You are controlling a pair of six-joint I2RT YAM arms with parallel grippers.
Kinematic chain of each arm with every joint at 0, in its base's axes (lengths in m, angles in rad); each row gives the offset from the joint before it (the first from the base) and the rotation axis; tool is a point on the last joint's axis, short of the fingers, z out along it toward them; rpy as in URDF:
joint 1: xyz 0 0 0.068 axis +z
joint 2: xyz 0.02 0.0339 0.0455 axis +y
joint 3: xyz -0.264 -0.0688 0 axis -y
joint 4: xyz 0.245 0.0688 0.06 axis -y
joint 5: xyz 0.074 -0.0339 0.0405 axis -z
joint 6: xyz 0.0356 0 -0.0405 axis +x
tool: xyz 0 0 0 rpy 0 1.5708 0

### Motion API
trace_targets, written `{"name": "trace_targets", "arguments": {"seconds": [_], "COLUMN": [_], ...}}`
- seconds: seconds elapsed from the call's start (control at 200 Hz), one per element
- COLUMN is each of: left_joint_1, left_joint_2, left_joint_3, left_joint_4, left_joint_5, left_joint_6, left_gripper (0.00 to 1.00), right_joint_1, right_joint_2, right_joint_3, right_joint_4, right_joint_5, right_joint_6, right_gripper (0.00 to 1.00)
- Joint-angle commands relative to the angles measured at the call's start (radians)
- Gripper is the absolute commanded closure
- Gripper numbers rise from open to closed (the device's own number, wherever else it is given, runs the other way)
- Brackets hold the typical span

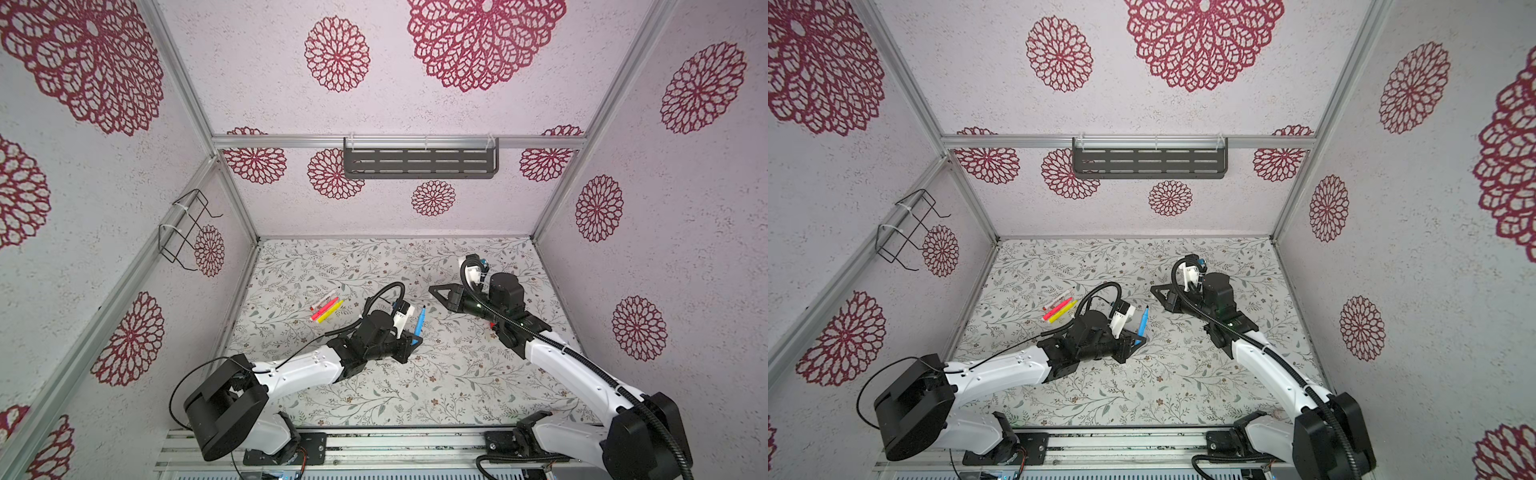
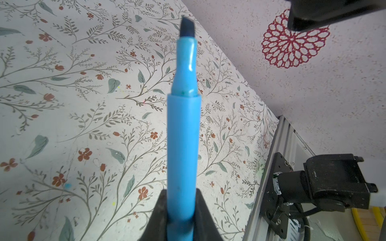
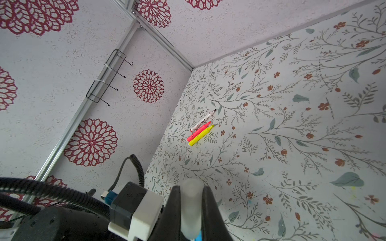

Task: Insert the pens into the pen caps
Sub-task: 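Lift the clear cap with the right gripper and carry it toward the blue marker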

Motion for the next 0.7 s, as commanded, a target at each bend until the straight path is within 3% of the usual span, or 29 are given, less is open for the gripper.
{"name": "trace_targets", "arguments": {"seconds": [0.0, 0.696], "left_joint_1": [-0.011, -0.012], "left_joint_2": [-0.01, -0.059], "left_joint_3": [0.031, 0.04], "left_joint_4": [0.034, 0.017], "left_joint_5": [0.013, 0.009], "left_joint_6": [0.01, 0.017], "left_gripper": [0.97, 0.97], "right_joint_1": [-0.003, 0.016], "right_joint_2": [-0.014, 0.017], "right_joint_3": [0.003, -0.021], "right_joint_4": [0.074, 0.114], "right_joint_5": [-0.021, -0.032], "right_joint_6": [0.015, 0.038], "right_gripper": [1.0, 1.0]}}
